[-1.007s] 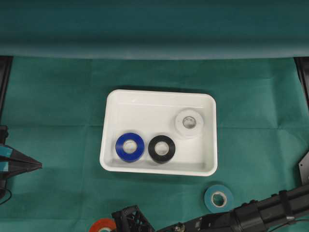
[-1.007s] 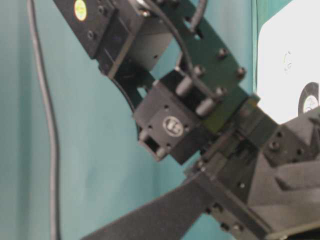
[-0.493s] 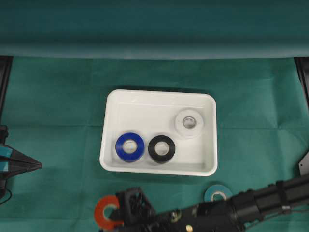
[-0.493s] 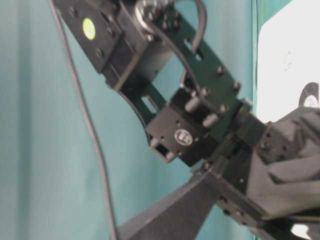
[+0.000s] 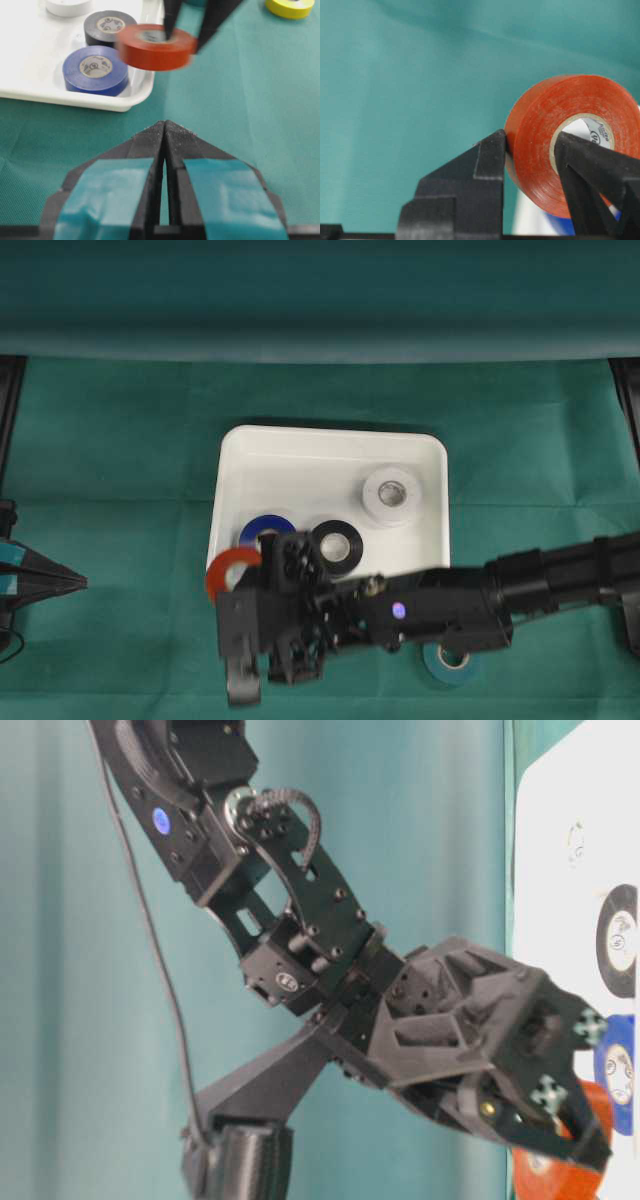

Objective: Put the tape into the white case with the right arm.
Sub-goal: 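Carry the red roll into the tray beside the black roll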

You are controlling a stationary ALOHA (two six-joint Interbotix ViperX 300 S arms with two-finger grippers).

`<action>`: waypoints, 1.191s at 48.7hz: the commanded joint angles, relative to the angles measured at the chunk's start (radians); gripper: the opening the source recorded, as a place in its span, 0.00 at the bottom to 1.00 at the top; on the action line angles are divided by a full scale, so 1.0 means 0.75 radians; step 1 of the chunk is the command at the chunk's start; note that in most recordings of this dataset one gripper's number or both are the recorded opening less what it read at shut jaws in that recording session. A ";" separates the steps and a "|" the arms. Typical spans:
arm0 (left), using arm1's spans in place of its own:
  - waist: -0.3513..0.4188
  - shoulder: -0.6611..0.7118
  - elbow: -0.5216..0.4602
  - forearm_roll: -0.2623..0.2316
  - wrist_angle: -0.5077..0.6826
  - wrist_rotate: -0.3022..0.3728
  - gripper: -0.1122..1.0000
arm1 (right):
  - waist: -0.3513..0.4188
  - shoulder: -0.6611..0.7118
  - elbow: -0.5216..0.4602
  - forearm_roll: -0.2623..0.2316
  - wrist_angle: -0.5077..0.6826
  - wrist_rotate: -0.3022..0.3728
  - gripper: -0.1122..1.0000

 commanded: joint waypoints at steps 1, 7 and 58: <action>0.004 0.010 -0.014 -0.002 -0.012 -0.002 0.10 | -0.035 -0.065 -0.002 -0.006 -0.014 -0.002 0.12; 0.004 0.010 -0.014 -0.002 -0.012 -0.002 0.10 | -0.061 -0.065 0.018 -0.006 -0.057 -0.002 0.12; 0.004 0.010 -0.014 -0.002 -0.012 -0.002 0.10 | -0.080 -0.499 0.634 -0.006 -0.106 0.008 0.12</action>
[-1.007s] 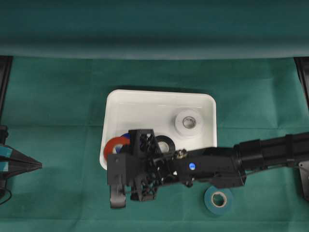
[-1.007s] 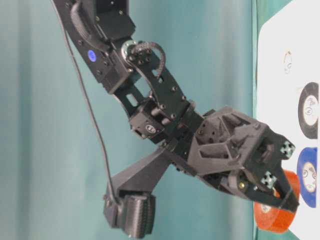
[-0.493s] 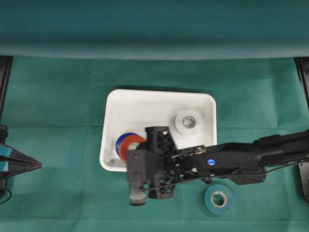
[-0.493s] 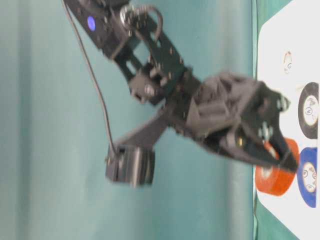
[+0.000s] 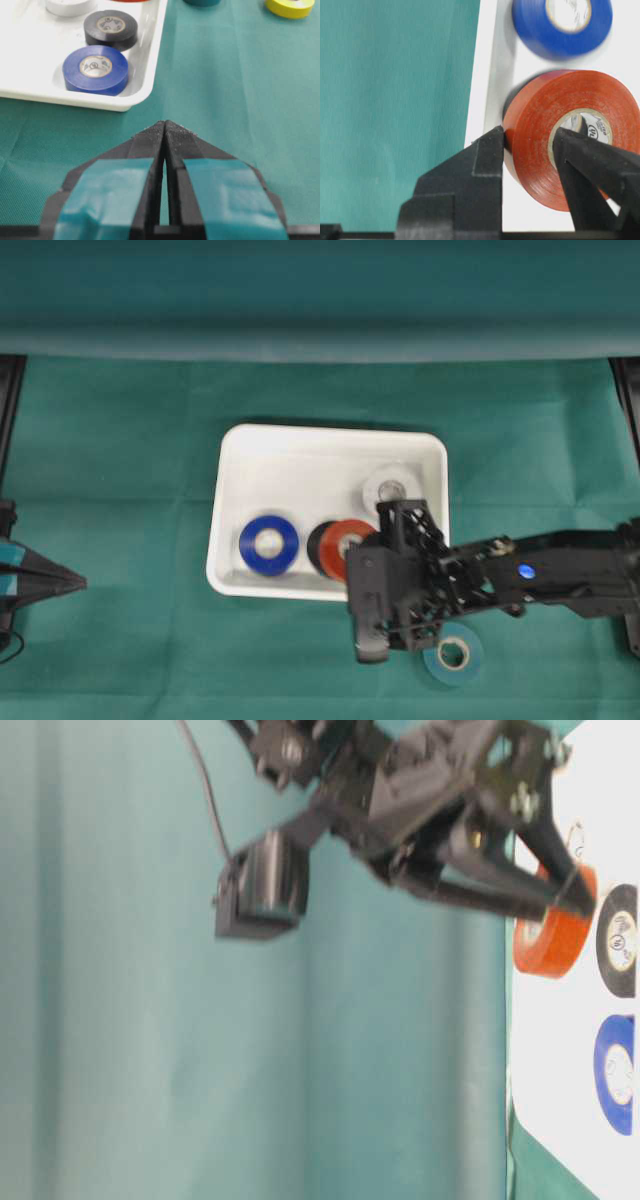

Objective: Put the tape into the white case with the right arm.
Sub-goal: 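Carry the red roll into the tray beside the black roll, then open the right gripper and retract it to the right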

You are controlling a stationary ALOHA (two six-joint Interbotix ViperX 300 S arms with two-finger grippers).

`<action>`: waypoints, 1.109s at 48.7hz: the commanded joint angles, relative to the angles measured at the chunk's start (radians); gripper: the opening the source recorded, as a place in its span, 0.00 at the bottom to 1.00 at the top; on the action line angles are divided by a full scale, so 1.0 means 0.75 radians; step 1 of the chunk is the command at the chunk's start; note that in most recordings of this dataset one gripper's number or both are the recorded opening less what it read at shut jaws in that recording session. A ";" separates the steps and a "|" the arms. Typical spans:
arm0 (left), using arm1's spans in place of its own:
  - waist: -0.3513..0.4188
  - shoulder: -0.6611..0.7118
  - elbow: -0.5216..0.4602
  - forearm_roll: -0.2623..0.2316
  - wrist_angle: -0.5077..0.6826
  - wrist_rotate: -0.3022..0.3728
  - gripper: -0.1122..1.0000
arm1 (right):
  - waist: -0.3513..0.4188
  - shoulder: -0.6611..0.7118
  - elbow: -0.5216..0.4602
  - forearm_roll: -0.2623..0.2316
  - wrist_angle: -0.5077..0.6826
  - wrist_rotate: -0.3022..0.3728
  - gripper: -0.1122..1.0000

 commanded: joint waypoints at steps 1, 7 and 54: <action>0.004 0.012 -0.014 -0.004 -0.012 -0.002 0.10 | 0.000 -0.072 0.022 -0.006 -0.018 0.002 0.12; 0.004 0.012 -0.014 -0.004 -0.012 -0.002 0.10 | -0.004 -0.102 0.080 -0.006 -0.012 0.002 0.12; 0.004 0.012 -0.016 -0.004 -0.010 -0.002 0.10 | -0.078 -0.137 0.182 -0.006 -0.061 0.049 0.28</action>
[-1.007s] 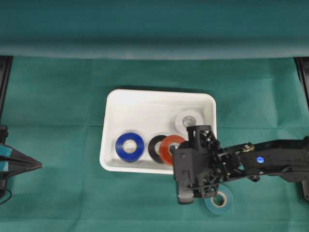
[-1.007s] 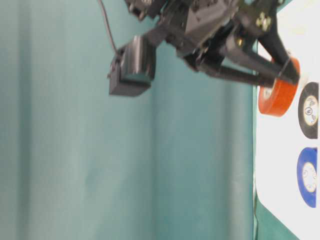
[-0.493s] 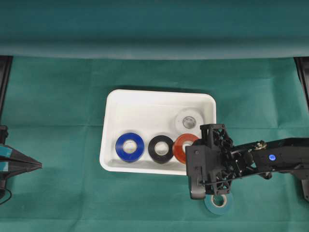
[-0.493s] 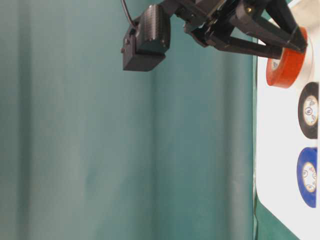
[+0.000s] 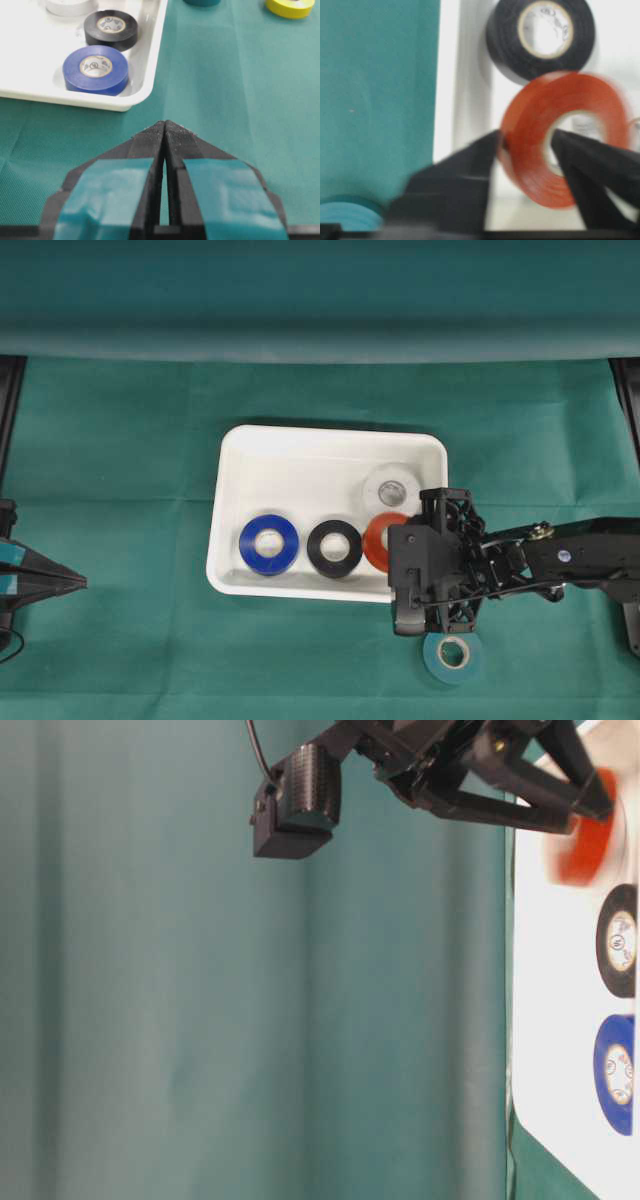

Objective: Put the tape into the white case with the right arm.
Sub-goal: 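Open the right gripper and retract it to the right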

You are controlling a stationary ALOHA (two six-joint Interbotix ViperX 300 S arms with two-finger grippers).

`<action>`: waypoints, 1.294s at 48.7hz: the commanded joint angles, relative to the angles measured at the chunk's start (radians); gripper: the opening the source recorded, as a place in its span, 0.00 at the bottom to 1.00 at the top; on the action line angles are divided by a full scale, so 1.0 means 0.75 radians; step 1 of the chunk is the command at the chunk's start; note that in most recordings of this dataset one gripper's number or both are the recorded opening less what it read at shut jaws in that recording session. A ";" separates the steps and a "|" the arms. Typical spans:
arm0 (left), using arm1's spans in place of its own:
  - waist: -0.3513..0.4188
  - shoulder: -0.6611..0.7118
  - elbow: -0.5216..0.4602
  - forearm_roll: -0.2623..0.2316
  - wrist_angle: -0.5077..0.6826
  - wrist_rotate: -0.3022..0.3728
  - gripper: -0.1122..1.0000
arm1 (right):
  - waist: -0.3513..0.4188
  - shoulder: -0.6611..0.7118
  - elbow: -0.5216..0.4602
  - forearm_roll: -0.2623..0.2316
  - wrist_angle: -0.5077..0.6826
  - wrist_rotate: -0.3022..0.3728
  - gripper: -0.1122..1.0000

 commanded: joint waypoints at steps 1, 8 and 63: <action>0.004 0.010 -0.014 -0.002 -0.012 0.000 0.10 | -0.002 -0.037 -0.010 -0.004 -0.008 -0.002 0.33; 0.004 0.010 -0.014 -0.002 -0.012 0.000 0.10 | -0.002 -0.037 -0.008 -0.004 -0.010 -0.002 0.72; 0.004 0.010 -0.014 -0.002 -0.010 0.000 0.10 | -0.002 -0.816 0.585 -0.002 -0.157 0.010 0.80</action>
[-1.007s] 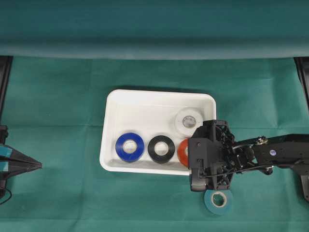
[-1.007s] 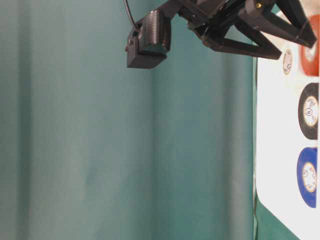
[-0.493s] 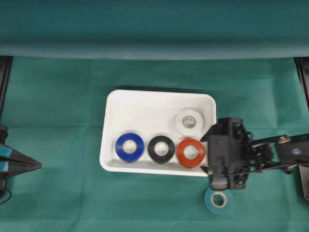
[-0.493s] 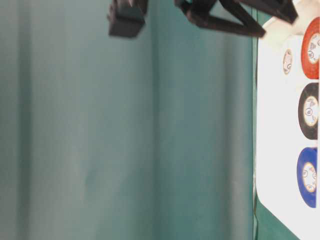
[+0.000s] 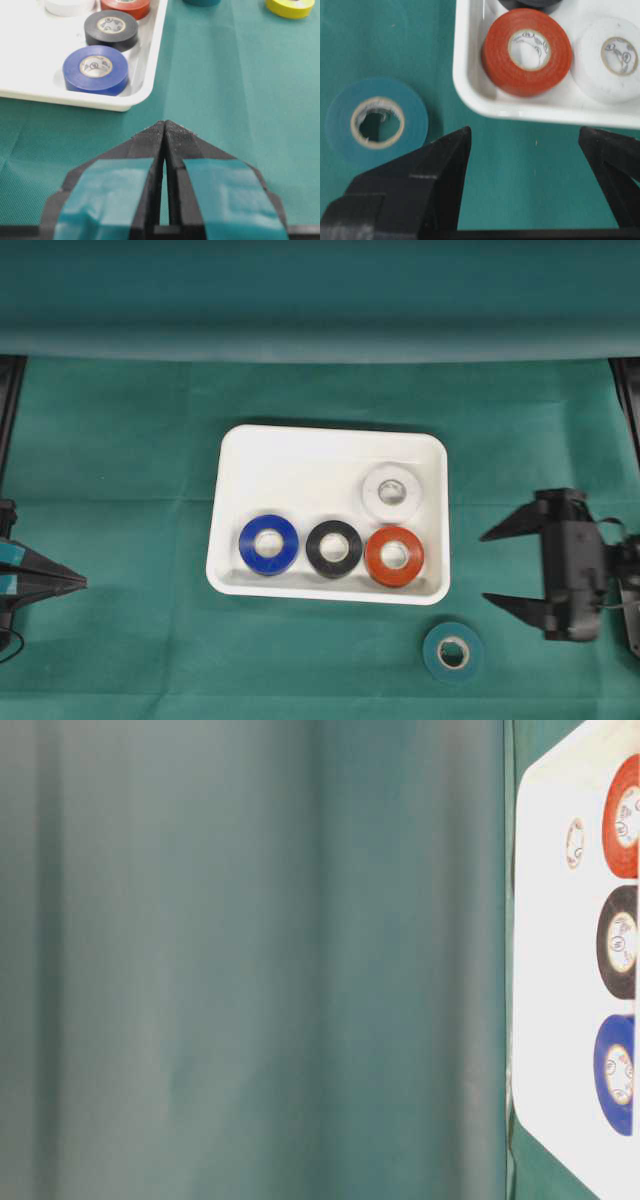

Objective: Put the tape into the white case with the right arm.
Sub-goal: 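Open the right gripper and retract it to the right, then move the right gripper to the yellow tape roll and grasp its core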

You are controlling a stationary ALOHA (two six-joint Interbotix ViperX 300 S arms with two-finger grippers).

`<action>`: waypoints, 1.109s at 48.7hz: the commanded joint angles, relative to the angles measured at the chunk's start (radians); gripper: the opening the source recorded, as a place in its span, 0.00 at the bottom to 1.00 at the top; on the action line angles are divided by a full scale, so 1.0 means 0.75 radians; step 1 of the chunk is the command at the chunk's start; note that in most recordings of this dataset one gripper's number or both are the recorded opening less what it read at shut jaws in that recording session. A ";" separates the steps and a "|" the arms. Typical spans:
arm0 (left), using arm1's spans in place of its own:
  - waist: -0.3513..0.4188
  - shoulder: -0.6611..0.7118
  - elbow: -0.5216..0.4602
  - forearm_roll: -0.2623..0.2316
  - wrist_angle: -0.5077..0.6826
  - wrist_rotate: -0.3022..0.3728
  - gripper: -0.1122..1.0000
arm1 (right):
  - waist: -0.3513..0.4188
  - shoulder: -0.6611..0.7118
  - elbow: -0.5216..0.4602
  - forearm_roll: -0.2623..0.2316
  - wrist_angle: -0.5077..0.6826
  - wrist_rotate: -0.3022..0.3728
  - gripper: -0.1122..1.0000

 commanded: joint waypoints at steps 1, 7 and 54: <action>0.004 0.010 -0.014 -0.002 -0.012 0.000 0.10 | -0.002 -0.080 0.033 -0.002 -0.018 0.002 0.80; 0.004 0.010 -0.014 -0.002 -0.012 0.002 0.10 | -0.002 -0.178 0.094 -0.002 -0.022 0.002 0.80; 0.031 0.010 -0.012 -0.002 -0.012 0.000 0.10 | 0.479 -0.153 0.184 0.002 -0.174 0.000 0.70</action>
